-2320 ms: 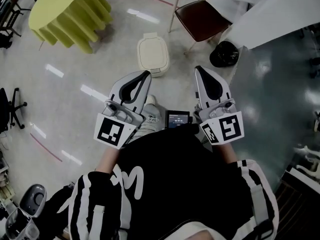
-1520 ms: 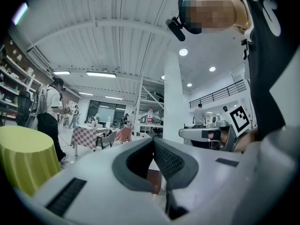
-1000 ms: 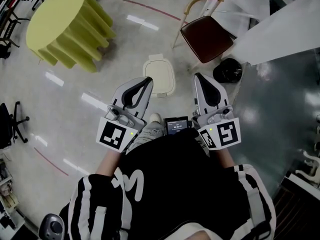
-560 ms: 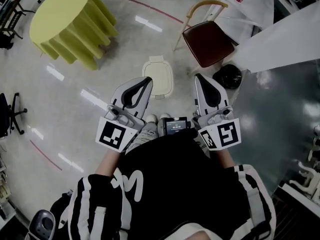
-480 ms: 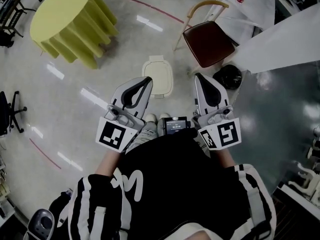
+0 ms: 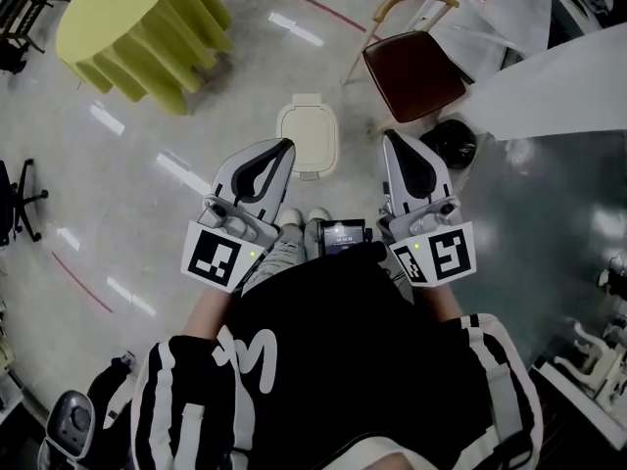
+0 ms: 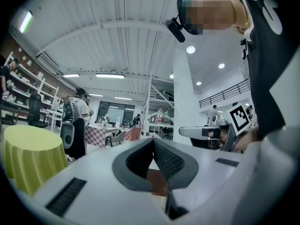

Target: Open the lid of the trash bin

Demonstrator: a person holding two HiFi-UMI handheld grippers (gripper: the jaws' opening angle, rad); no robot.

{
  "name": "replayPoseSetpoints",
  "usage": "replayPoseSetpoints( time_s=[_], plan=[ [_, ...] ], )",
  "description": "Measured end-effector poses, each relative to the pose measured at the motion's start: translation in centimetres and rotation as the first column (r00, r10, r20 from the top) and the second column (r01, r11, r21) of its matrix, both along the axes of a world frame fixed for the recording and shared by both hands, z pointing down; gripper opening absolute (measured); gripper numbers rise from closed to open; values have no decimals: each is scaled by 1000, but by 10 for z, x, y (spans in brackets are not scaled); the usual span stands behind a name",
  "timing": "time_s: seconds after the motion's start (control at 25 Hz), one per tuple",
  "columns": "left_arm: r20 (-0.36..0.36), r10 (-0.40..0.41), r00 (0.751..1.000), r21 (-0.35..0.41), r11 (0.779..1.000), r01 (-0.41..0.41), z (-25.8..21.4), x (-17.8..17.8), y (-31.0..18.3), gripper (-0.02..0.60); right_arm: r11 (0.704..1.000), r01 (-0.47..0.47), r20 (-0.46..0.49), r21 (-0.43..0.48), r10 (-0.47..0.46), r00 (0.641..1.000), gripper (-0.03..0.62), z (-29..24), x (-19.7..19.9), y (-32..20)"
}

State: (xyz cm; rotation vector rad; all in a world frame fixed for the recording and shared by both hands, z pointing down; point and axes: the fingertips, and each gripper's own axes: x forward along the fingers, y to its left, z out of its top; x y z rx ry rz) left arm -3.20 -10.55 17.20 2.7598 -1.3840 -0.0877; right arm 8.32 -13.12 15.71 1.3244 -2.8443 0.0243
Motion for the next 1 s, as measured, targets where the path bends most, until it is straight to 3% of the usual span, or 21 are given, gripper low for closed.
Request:
replayPoseSetpoints(
  time_s=[1.0],
  plan=[
    [-10,-52,999,-94,994,51,57,-17,-30,8,991,108,-70,-80,-113,991,11,56,-25,-33]
  ],
)
